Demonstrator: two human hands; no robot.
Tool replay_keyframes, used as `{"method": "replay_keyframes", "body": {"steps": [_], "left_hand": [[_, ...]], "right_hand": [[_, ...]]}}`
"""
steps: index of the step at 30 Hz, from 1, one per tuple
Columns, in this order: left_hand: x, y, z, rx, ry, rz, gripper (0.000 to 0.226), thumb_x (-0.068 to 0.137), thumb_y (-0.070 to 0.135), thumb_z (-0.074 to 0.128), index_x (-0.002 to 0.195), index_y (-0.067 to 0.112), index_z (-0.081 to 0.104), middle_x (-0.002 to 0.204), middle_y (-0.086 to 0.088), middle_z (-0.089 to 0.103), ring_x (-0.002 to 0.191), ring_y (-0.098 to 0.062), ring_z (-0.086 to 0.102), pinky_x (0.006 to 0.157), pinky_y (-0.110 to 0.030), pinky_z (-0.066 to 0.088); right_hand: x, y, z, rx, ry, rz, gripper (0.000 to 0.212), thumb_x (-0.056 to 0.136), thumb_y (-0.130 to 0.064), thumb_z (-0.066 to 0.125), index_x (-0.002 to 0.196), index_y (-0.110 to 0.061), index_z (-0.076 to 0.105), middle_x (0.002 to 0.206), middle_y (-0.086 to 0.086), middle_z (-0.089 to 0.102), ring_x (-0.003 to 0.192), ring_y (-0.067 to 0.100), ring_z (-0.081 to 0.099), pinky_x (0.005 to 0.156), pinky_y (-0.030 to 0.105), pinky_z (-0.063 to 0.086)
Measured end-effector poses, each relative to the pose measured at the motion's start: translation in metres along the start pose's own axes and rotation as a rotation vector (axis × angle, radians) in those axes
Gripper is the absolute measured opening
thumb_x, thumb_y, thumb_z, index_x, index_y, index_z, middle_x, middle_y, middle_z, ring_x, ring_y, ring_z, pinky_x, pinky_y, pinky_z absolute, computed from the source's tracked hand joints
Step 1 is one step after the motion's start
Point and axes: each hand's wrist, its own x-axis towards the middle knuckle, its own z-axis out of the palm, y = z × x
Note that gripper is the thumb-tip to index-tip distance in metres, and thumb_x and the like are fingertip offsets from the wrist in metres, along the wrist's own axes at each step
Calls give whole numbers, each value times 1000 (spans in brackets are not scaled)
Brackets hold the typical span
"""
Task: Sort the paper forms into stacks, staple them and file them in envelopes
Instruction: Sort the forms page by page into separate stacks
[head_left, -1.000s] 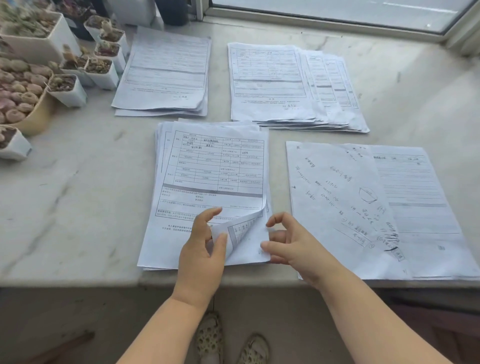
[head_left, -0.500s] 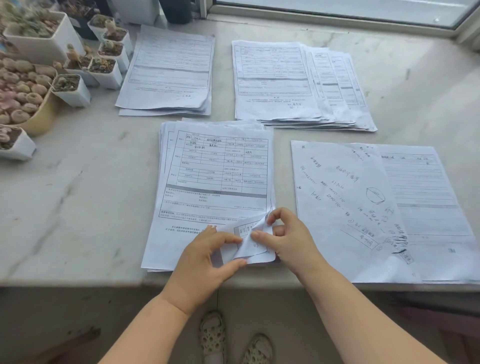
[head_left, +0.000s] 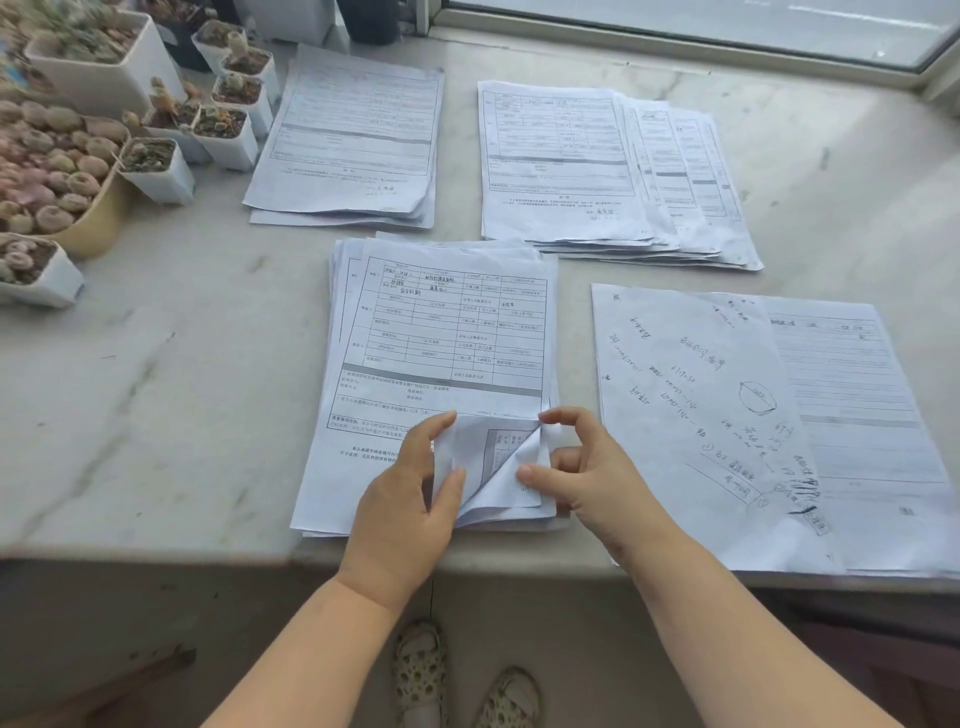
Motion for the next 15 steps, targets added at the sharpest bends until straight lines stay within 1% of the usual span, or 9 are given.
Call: {"method": "replay_keyframes", "body": {"steps": [2,3,5,6,7,8,10,12,15], "left_hand": [[-2,-1,-1,-13,-9,9,55,86,32,50,136,47,30,57,-4,45,51,-13,40,53,-19,37],[-2,0,-2,-26,-9,13,57,87,27,50,136,49,32,58,-2,44,51,-12,39,54,-17,37],[-1,3,-3,-78,-11,11,47,86,23,51,125,49,48,71,5,59,60,-7,50,63,-15,43],[0,4,-3,-107,-17,11,36,85,25,53,114,46,59,84,11,66,71,-1,57,70,-13,46],[0,5,-3,-123,-20,9,23,84,32,55,100,44,67,95,19,67,82,5,60,76,-10,45],[0,6,-3,-125,-28,3,16,80,41,58,92,44,68,101,25,66,88,9,59,79,-6,42],[-1,5,-6,-108,-53,3,27,70,55,63,95,48,62,101,28,65,96,9,58,83,-3,38],[-2,2,-7,-86,-73,34,36,65,58,67,99,49,59,107,28,62,99,8,57,86,-3,38],[0,1,-8,-107,-74,34,32,67,59,63,98,51,60,112,31,59,98,9,57,85,-5,39]], "right_hand": [[0,-3,4,33,17,20,37,83,-2,72,102,-21,47,62,5,57,57,17,55,52,25,44],[0,-5,6,72,9,33,33,83,0,71,96,-19,47,65,6,58,57,17,56,50,25,44],[0,-8,6,132,-18,67,24,84,3,69,83,-17,55,68,10,54,57,17,54,47,21,42],[0,-10,6,134,-38,85,21,85,3,68,78,-15,60,66,9,55,55,15,53,46,19,41],[-1,-11,5,121,-64,98,17,86,2,67,76,-12,64,63,6,57,52,12,53,45,18,40],[-1,-12,5,106,-88,106,14,88,0,65,76,-9,66,62,2,60,50,10,53,45,16,40],[-1,-12,5,88,-96,117,13,90,-3,64,78,-5,68,63,1,63,48,7,54,45,15,40],[0,-11,6,61,-79,125,15,91,-6,63,77,-4,67,66,5,61,48,7,52,45,14,39],[2,-9,8,-1,-47,137,22,94,-18,62,82,1,66,72,11,55,53,12,48,47,18,39]]}}
